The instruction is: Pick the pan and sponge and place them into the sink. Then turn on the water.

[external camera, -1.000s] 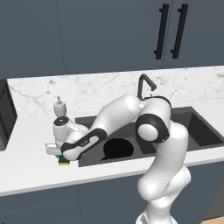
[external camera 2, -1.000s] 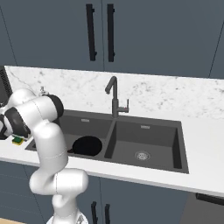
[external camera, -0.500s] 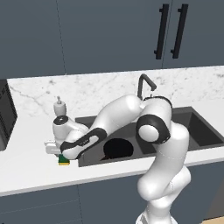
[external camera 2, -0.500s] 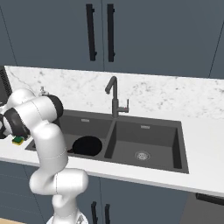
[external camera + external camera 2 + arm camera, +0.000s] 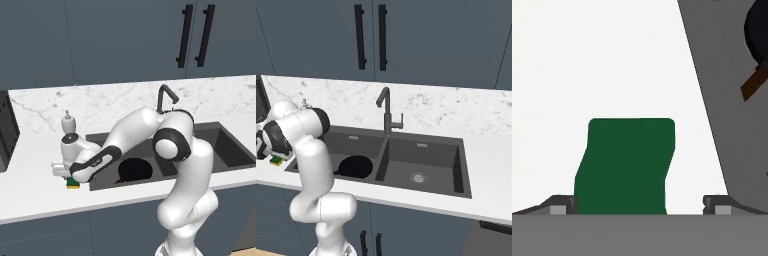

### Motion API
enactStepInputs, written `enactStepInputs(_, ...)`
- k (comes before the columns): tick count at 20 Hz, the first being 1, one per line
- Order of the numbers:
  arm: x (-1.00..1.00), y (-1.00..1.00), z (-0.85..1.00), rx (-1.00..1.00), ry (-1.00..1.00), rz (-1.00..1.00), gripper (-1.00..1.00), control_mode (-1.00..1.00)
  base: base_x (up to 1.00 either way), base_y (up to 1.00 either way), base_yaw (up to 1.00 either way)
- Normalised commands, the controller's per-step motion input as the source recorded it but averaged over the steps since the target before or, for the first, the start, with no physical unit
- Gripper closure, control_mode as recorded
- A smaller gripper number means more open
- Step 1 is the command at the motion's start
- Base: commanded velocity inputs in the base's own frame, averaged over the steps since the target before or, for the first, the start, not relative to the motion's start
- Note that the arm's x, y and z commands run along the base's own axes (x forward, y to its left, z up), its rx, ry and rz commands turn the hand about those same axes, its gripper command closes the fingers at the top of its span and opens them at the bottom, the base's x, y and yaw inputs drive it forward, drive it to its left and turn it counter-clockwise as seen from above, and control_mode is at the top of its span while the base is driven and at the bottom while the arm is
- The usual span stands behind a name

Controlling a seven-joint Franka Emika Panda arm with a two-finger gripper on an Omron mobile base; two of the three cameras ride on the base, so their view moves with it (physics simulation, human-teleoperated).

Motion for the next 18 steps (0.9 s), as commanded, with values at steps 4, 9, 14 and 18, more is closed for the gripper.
enactStepInputs(4, 0.04, 0.11, -0.06, 0.0, 0.0, 0.0, -1.0, -1.0, 0.0, 0.0, 0.0)
enactStepInputs(9, 0.0, 0.13, 0.0, 0.0, 0.0, 0.0, -1.0, -1.0, 0.0, 0.0, 0.0)
enactStepInputs(14, 0.0, 0.02, 0.0, 0.0, 0.0, 0.0, -1.0, -1.0, 0.0, 0.0, 0.0)
enactStepInputs(18, 0.0, 0.0, 0.0, 0.0, 0.0, 0.0, -1.0, -1.0, 0.0, 0.0, 0.0)
